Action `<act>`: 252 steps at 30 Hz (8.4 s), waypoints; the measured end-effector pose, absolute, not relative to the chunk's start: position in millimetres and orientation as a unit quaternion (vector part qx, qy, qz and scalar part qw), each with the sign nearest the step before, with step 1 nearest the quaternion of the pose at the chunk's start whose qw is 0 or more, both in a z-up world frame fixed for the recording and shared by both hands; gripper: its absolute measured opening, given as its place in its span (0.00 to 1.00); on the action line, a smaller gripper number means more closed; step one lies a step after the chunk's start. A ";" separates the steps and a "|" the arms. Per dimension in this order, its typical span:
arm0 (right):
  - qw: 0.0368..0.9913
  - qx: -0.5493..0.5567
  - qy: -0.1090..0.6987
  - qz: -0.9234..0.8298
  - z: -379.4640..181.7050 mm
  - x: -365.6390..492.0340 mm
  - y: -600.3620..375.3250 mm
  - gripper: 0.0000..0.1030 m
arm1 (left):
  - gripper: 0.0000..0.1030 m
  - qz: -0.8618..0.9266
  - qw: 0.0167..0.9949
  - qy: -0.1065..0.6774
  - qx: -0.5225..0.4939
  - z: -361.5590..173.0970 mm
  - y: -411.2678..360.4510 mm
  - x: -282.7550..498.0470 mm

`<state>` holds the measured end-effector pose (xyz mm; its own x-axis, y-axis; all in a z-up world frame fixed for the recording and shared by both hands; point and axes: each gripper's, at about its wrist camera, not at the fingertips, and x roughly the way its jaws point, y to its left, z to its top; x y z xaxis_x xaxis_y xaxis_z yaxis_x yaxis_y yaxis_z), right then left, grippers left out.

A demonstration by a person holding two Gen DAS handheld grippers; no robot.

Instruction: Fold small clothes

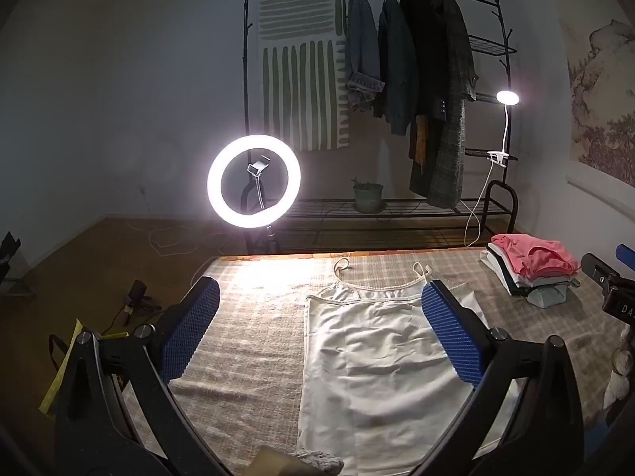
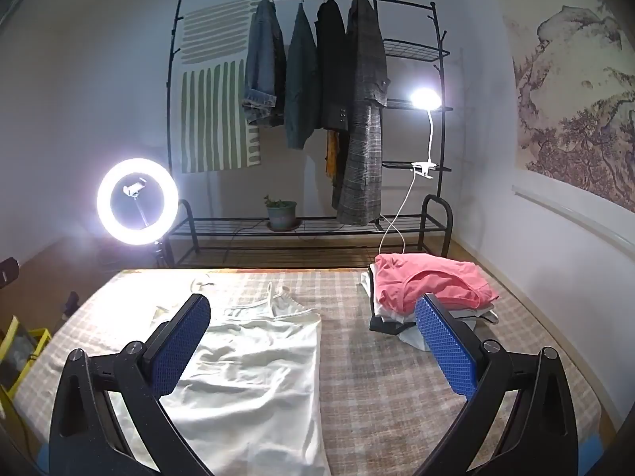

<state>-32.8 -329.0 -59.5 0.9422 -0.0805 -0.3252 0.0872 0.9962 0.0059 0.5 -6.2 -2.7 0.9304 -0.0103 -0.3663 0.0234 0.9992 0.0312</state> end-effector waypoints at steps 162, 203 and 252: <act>0.822 -0.056 0.545 0.156 -257.9 332.3 -37.7 0.02 | 0.01 -0.104 0.847 0.488 -0.183 -212.1 43.1 23.4; 0.866 0.063 0.476 0.141 -208.7 289.9 -222.6 0.09 | 0.15 -0.207 0.836 0.498 -0.104 -209.9 -42.3 1.9; 0.879 0.189 0.428 0.088 -201.4 159.6 -469.8 0.25 | 0.41 -0.297 0.827 0.473 0.056 -238.3 -269.3 -23.4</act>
<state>159.6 -469.8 -201.4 0.6176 0.3172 -0.7198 0.0074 0.9127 0.4086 -23.4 -269.3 -238.3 0.3757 -0.4389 -0.8162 0.5457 0.8167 -0.1879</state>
